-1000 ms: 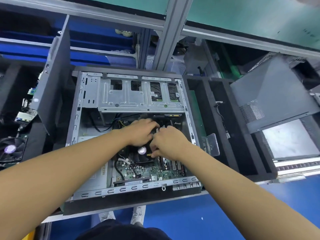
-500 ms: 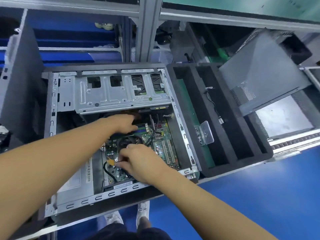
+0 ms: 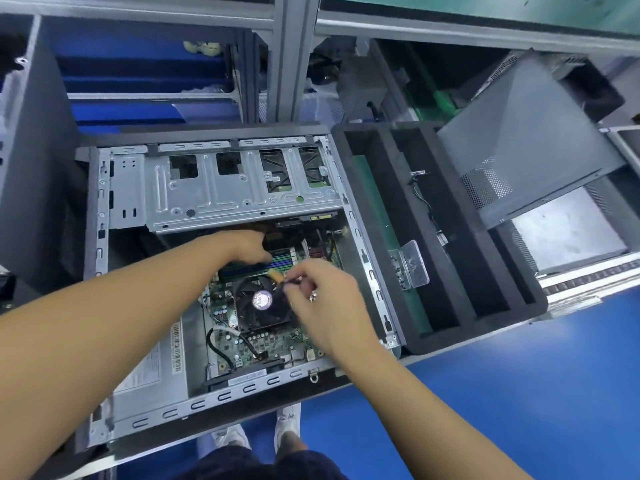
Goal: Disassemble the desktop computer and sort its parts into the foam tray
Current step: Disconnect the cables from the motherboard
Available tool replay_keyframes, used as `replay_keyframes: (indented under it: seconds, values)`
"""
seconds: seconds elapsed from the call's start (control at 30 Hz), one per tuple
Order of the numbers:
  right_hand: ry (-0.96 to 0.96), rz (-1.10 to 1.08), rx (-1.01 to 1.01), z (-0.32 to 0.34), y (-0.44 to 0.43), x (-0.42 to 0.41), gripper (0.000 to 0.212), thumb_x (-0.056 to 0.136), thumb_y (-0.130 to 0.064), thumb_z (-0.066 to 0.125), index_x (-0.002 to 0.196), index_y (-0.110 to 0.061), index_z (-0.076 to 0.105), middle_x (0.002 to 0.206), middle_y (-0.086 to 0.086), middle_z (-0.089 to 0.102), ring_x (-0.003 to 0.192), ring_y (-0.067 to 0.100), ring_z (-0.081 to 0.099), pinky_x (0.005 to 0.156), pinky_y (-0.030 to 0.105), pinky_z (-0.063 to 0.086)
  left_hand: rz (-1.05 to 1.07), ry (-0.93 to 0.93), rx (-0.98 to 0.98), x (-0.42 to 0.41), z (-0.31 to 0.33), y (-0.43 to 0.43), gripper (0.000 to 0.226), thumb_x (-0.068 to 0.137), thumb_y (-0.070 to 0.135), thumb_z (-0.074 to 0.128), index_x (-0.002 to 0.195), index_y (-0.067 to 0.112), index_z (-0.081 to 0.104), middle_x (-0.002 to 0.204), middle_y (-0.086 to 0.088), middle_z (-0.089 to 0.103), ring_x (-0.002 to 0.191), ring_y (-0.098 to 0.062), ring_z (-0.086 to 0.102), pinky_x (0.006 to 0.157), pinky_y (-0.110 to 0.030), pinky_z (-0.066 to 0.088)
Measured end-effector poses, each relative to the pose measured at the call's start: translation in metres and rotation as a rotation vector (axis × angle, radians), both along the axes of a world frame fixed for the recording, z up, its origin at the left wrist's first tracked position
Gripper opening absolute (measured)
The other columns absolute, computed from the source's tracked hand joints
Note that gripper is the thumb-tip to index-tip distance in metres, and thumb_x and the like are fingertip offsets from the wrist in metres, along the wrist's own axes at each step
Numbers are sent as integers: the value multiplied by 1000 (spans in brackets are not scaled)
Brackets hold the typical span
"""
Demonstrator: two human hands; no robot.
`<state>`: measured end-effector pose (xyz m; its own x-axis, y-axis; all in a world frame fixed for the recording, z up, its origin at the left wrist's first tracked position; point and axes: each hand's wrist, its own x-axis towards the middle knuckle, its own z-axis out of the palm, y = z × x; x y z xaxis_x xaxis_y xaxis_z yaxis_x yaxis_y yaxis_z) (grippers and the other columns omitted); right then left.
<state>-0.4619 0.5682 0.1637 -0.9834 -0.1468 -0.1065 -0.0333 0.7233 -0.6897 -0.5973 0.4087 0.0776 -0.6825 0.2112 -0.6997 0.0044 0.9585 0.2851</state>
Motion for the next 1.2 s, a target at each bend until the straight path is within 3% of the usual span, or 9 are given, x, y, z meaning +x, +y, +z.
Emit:
replay_keyframes:
  seconds: [0.13,0.2,0.43,0.57,0.73,0.83,0.93,1.07,1.2]
  values:
    - [85,-164,132,5,17,-4,7,97,-26,57,102,-22,55,66,-14,45,64,5,46,60,29,40,20,-17,12,-1,0,0,51,96,35,57,135,2,49,119,-18,61,105,-31,60,82,-36,46]
    - [-27,-134,308,6,21,-3,15,98,-27,56,106,-18,48,76,-8,54,70,16,53,60,33,42,19,-16,22,-1,1,-1,52,96,37,56,136,4,48,108,-10,56,95,-25,54,78,-31,42]
    - [-499,127,621,4,22,1,25,92,0,55,115,-6,47,111,17,60,87,29,60,66,32,42,-112,82,16,7,6,-9,55,97,39,56,139,5,43,132,-12,56,101,-25,54,83,-32,45]
    - [-684,267,714,5,18,-12,17,95,-1,47,111,-1,52,119,18,60,87,29,56,70,31,44,-260,240,211,16,13,-4,50,96,38,57,142,21,49,143,-2,53,124,-23,53,97,-31,42]
    - [-763,337,810,-8,15,-26,36,95,2,46,131,0,45,132,18,53,115,31,57,84,32,48,-250,245,168,19,15,27,55,89,64,54,120,18,58,93,5,59,87,-19,55,75,-35,48]
    - [-842,381,842,-16,14,-30,58,94,4,46,149,-4,26,144,18,45,125,34,51,94,36,47,-269,282,102,20,9,46,60,83,72,54,114,21,60,90,8,56,89,-18,55,74,-34,47]
    - [-896,479,901,-19,14,-30,54,97,2,42,149,0,26,145,18,46,126,33,52,100,38,47,-178,304,-57,22,5,59,63,74,81,57,79,19,55,79,6,56,77,-19,53,69,-32,41]
    - [-864,463,893,-20,17,-28,43,96,2,43,139,3,42,135,17,54,119,31,57,96,36,50,-36,311,-59,23,0,67,43,83,56,67,68,21,47,73,4,56,72,-19,54,66,-28,35]
    - [-772,356,815,-24,21,-24,27,95,1,45,121,2,53,120,17,61,104,29,63,76,29,49,39,220,47,15,0,50,29,98,34,44,89,13,61,90,-3,62,92,-25,59,77,-32,40]
